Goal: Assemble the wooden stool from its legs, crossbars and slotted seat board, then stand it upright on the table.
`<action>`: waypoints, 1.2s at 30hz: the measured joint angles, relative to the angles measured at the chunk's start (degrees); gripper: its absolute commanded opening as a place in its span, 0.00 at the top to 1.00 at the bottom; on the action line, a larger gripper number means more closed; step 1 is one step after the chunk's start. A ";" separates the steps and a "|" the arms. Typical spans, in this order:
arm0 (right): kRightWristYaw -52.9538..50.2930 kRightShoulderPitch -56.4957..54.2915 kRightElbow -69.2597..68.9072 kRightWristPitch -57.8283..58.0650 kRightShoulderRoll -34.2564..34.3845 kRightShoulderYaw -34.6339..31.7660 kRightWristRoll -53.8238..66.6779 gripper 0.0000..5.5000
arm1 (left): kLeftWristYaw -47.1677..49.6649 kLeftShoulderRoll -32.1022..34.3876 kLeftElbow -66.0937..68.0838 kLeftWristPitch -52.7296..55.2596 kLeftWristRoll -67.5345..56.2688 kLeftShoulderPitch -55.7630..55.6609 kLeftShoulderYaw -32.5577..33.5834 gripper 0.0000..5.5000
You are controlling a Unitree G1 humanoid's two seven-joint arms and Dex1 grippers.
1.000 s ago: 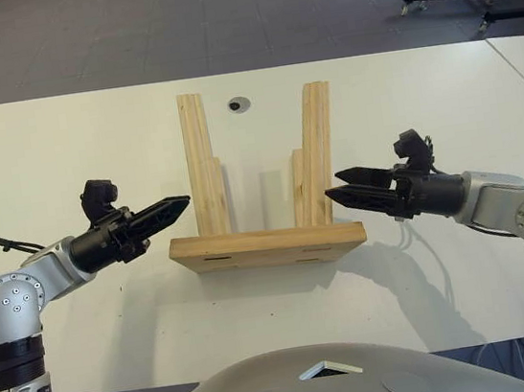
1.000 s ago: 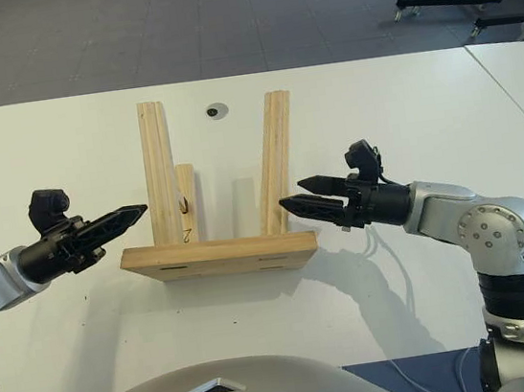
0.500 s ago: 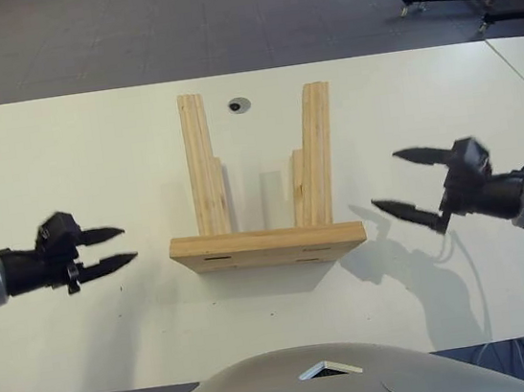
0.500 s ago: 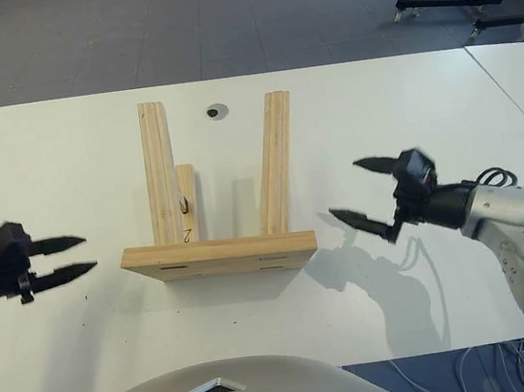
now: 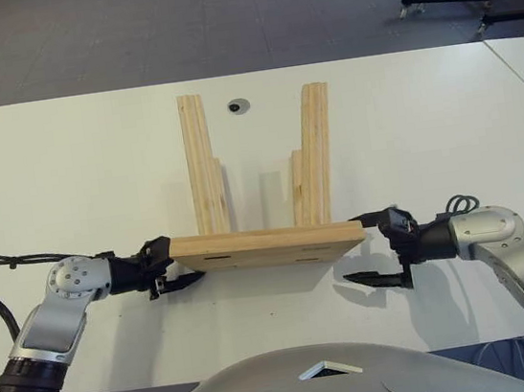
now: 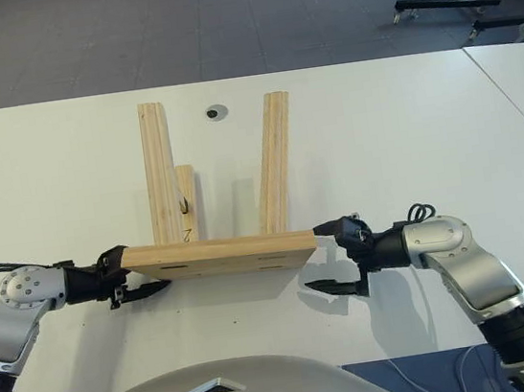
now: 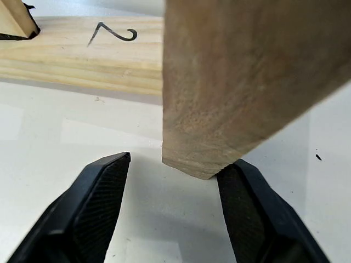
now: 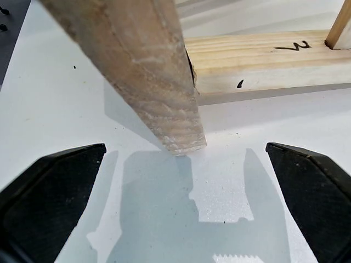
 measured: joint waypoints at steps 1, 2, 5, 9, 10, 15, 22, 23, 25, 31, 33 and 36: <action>-0.09 -0.28 0.30 -0.03 0.54 0.59 -0.01 0.02 | -0.66 -0.05 0.68 -0.44 -0.41 -0.17 -0.15 0.50; -0.37 -0.72 0.69 -0.07 1.59 1.04 -0.03 0.02 | -1.54 -0.06 1.56 -0.92 -1.42 -0.28 -0.48 0.50; -0.49 -1.61 1.06 -0.39 2.81 1.21 0.05 0.10 | -3.59 -0.09 2.90 -1.88 -2.78 -0.43 -1.34 0.50; -0.37 -2.25 2.01 -1.23 5.16 1.14 0.98 0.25 | -3.48 -2.95 6.96 -7.08 -3.05 -2.43 -3.37 0.50; 0.20 -2.28 2.32 -1.59 5.30 1.14 1.31 0.28 | -3.26 -4.11 7.78 -8.11 -2.91 -2.96 -3.76 0.50; 2.42 -2.27 2.80 -2.44 5.35 1.32 1.54 0.45 | -3.07 -5.03 8.55 -10.57 -2.74 -2.94 -4.63 0.63; 2.91 -1.77 3.12 -3.74 5.18 1.36 1.44 0.65 | -5.26 -4.28 8.28 -11.20 -3.32 -2.41 -4.58 0.73; 3.03 -1.77 3.14 -3.89 5.18 1.31 1.48 0.69 | -6.15 -3.89 7.83 -10.51 -3.63 -2.22 -4.56 0.73; 4.14 -1.72 2.69 -3.65 5.00 1.11 2.28 0.70 | -7.90 -3.19 6.82 -8.38 -5.08 -1.80 -4.25 0.74; 5.58 1.04 -8.97 12.24 0.23 -5.72 18.63 0.72 | -17.60 3.81 -3.25 7.40 -19.93 0.17 0.77 0.75; 3.15 1.25 -13.35 20.28 -2.64 -9.30 27.18 0.72 | -19.70 6.08 -6.38 12.84 -25.51 0.70 3.14 0.75; -1.88 1.51 -17.12 28.56 -6.69 -13.80 40.46 0.73 | -19.74 9.81 -12.09 22.32 -34.35 3.06 7.72 0.75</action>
